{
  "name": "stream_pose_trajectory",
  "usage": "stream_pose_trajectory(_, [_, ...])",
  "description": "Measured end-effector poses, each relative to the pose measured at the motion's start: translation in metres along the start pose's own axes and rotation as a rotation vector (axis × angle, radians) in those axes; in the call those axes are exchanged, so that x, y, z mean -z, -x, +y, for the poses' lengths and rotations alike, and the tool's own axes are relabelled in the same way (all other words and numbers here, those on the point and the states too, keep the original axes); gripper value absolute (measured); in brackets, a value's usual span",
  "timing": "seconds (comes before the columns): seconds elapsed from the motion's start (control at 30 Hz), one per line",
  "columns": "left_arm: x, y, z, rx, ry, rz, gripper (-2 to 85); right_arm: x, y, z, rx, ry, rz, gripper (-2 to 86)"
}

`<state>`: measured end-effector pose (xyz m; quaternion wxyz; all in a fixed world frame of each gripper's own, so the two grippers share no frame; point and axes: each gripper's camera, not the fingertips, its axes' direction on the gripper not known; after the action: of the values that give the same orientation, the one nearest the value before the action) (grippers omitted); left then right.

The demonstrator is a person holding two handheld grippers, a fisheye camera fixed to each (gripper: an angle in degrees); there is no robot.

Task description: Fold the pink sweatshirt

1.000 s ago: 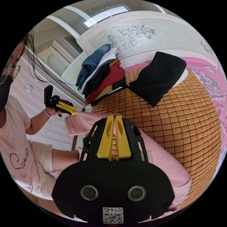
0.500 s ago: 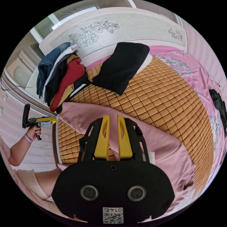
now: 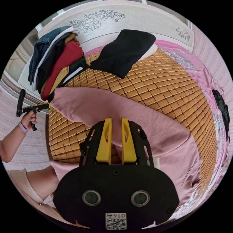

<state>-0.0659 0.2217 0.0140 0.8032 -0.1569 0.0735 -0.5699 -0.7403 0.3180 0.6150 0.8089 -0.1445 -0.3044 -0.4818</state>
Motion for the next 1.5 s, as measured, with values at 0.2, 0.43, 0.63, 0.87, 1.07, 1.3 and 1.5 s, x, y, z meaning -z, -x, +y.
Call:
stream_pose_trajectory(0.2, [0.009,-0.100,0.065,-0.324,0.094,0.136,-1.0,0.097,-0.009,0.149,-0.236,0.035,0.032,6.0])
stream_pose_trajectory(0.43, [-0.043,-0.253,0.135,-0.691,0.317,0.307,-1.0,0.167,0.017,0.347,-0.408,0.483,0.211,2.3])
stream_pose_trajectory(0.63, [-0.076,-0.310,0.186,-0.935,0.352,0.075,-1.0,0.196,0.035,0.396,-0.573,0.376,0.155,0.7])
stream_pose_trajectory(0.87, [-0.081,-0.324,0.200,-1.021,0.411,0.029,-1.0,0.232,0.038,0.404,-0.664,0.285,0.103,0.1])
stream_pose_trajectory(1.07, [-0.069,-0.329,0.241,-1.158,0.272,-0.118,-1.0,0.256,0.058,0.406,-0.640,0.234,0.149,-0.4])
stream_pose_trajectory(1.3, [-0.054,-0.294,0.248,-1.133,0.190,-0.050,-1.0,0.283,0.070,0.427,-0.700,0.086,0.090,-0.8])
stream_pose_trajectory(1.5, [-0.037,-0.251,0.247,-1.112,0.096,0.033,-1.0,0.298,0.097,0.438,-0.789,-0.034,0.132,-0.8])
